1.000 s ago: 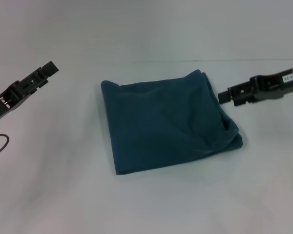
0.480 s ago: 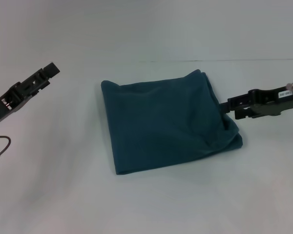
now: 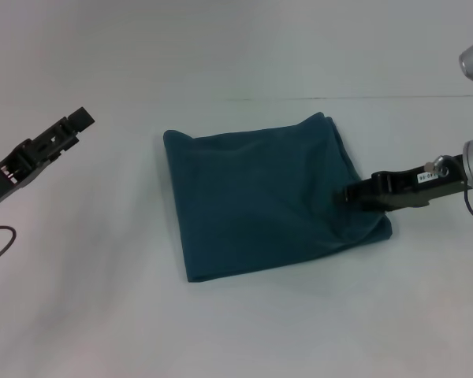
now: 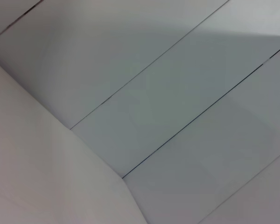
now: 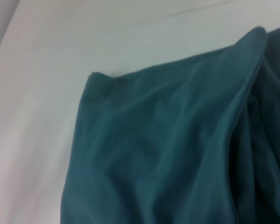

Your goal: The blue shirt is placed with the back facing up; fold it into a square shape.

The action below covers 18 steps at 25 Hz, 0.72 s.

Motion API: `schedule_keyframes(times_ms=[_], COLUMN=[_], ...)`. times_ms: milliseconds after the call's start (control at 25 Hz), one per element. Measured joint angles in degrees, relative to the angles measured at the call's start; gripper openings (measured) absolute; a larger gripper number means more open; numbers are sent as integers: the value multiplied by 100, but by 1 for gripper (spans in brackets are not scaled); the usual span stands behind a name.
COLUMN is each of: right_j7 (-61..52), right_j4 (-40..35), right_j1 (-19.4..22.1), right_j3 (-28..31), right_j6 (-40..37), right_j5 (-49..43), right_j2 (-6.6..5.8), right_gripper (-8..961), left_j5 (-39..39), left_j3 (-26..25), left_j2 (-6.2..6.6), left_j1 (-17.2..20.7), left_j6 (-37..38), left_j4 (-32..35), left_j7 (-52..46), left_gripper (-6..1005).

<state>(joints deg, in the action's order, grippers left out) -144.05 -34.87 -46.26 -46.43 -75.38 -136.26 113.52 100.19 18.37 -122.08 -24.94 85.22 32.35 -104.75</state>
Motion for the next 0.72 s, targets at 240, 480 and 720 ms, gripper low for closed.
schedule_keyframes(times_ms=[240, 480, 720], right_j7=[-271, -321, -323], right_j4=[64, 84, 21], right_j1=[48, 90, 173], right_j3=[-160, -127, 76], right_j6=[-342, -447, -424], right_j5=[-82, -268, -253], right_j2=[-190, -227, -288], right_gripper=[683, 683, 683], left_j5=[0, -12, -18], left_j3=[-1, -10, -10], left_j2=[-4, 10, 4], left_j1=[0, -33, -43], left_j6=[-18, -38, -42], left_j4=[-53, -138, -142], left_j7=[3, 16, 11], left_gripper=[887, 888, 877])
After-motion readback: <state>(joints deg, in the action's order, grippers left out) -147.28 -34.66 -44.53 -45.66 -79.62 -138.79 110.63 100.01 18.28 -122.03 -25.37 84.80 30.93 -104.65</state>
